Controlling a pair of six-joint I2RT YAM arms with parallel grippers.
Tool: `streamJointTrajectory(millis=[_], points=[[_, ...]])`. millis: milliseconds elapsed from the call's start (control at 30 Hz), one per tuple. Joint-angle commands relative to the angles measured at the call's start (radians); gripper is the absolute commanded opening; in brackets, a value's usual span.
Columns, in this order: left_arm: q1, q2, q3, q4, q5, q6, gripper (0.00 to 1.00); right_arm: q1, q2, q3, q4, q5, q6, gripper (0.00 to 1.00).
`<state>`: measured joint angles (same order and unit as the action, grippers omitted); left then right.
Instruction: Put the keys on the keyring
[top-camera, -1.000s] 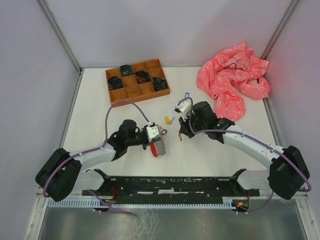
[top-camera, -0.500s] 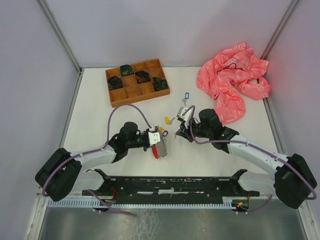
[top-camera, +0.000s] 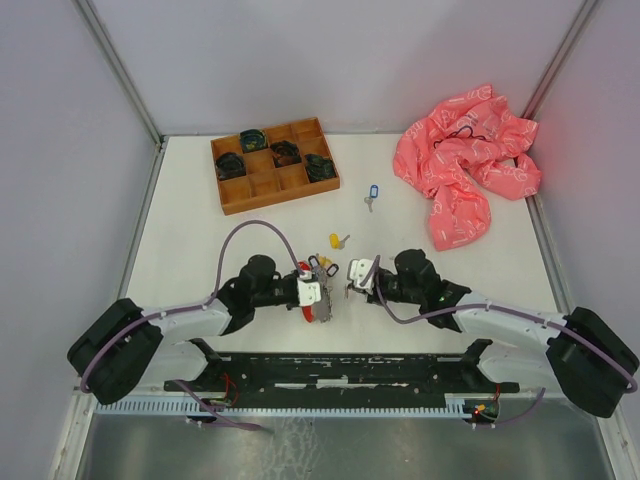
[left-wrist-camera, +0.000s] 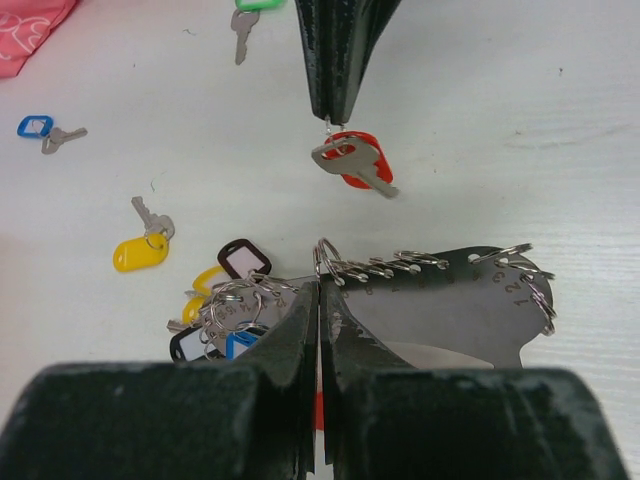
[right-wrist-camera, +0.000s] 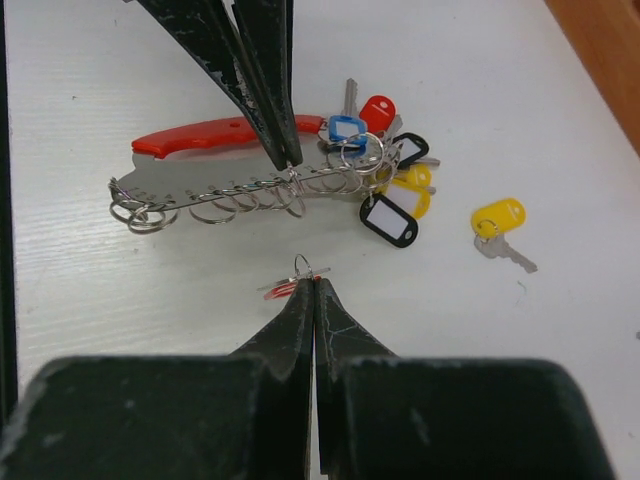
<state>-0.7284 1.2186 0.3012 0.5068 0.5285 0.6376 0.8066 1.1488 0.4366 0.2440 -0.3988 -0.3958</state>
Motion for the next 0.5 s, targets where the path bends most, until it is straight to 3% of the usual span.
streamJointTrajectory(millis=[0,467], points=[[-0.032,-0.038,-0.012,0.097,-0.050,0.078,0.03,0.028,-0.050,-0.041,0.175,0.043,-0.127,0.01],[-0.154,-0.095,-0.036,0.113,-0.234,0.171,0.03,0.139,-0.067,-0.067,0.183,0.202,-0.302,0.01]])
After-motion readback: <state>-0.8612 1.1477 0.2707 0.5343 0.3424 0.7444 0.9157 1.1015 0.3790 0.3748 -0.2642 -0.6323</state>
